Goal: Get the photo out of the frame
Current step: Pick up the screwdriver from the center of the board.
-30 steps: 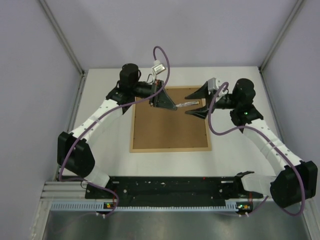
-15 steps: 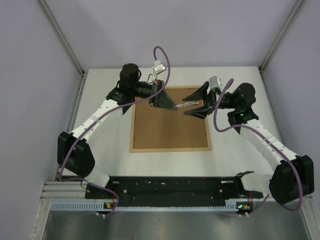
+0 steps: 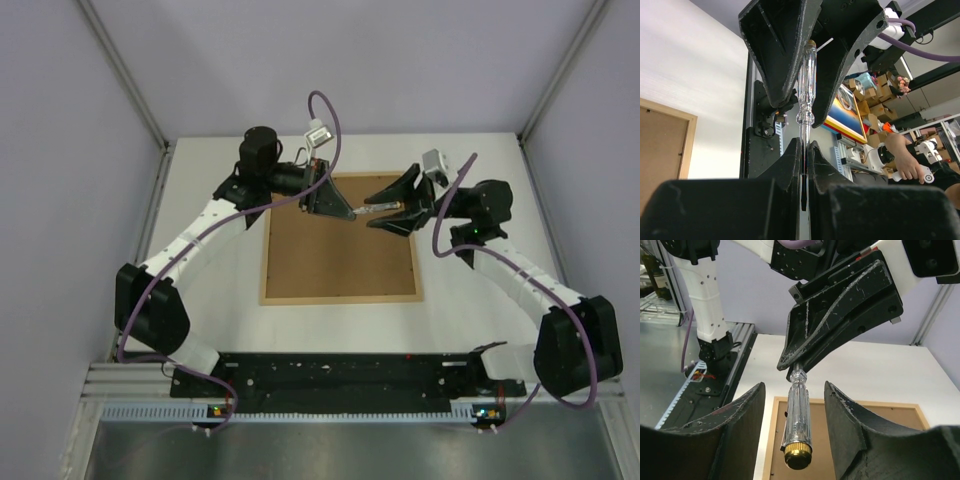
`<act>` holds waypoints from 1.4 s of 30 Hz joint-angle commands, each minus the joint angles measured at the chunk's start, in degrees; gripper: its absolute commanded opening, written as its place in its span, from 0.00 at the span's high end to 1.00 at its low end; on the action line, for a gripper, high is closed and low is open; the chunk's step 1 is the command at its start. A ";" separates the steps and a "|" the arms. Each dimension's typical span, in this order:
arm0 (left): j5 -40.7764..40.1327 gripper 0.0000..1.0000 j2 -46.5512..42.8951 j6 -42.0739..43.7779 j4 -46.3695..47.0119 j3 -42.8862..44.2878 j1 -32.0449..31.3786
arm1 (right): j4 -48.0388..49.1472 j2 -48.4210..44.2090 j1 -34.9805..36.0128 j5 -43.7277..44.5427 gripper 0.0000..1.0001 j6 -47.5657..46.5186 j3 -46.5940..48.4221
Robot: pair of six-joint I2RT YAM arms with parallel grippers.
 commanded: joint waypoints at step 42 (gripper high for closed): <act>1.73 0.74 1.27 -0.28 4.25 1.54 -1.56 | 3.32 0.69 5.16 1.91 1.00 1.47 0.51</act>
